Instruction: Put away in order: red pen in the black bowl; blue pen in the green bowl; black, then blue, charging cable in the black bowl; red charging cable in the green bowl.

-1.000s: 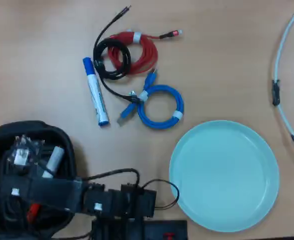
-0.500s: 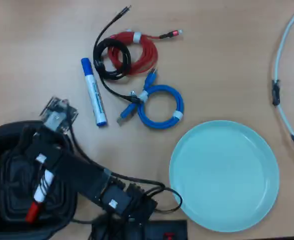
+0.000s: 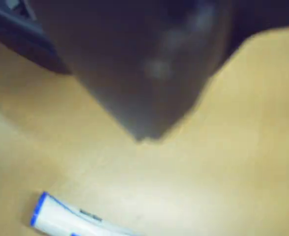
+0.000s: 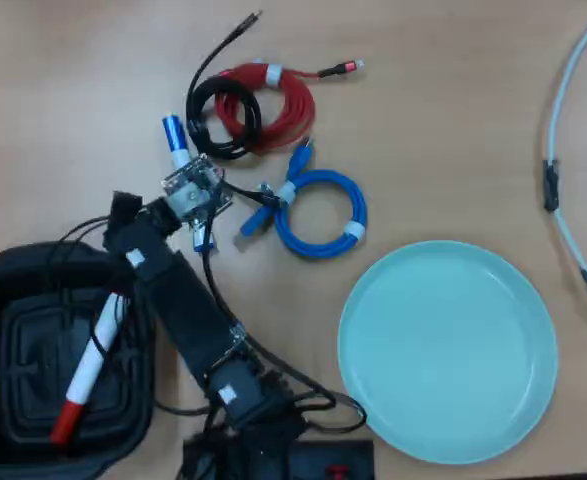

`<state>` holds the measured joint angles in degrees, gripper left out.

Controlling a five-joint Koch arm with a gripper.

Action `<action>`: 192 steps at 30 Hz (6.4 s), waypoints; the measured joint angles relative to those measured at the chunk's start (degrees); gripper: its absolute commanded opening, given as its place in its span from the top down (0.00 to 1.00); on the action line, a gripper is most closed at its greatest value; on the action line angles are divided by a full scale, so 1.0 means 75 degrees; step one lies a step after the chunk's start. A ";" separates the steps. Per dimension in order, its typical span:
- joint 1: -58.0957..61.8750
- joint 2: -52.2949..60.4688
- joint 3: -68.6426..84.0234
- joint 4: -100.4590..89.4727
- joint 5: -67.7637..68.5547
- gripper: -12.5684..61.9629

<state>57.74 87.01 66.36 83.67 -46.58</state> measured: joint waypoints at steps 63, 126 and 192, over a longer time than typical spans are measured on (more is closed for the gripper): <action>0.1781 -0.4289 -0.0070 -0.1219 -0.2414 0.74; 0.9656 0.0234 0.0293 0.0059 0.0809 0.92; 1.0148 -0.1477 0.0352 0.0820 0.2613 0.07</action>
<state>133.86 75.94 68.99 89.82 -26.98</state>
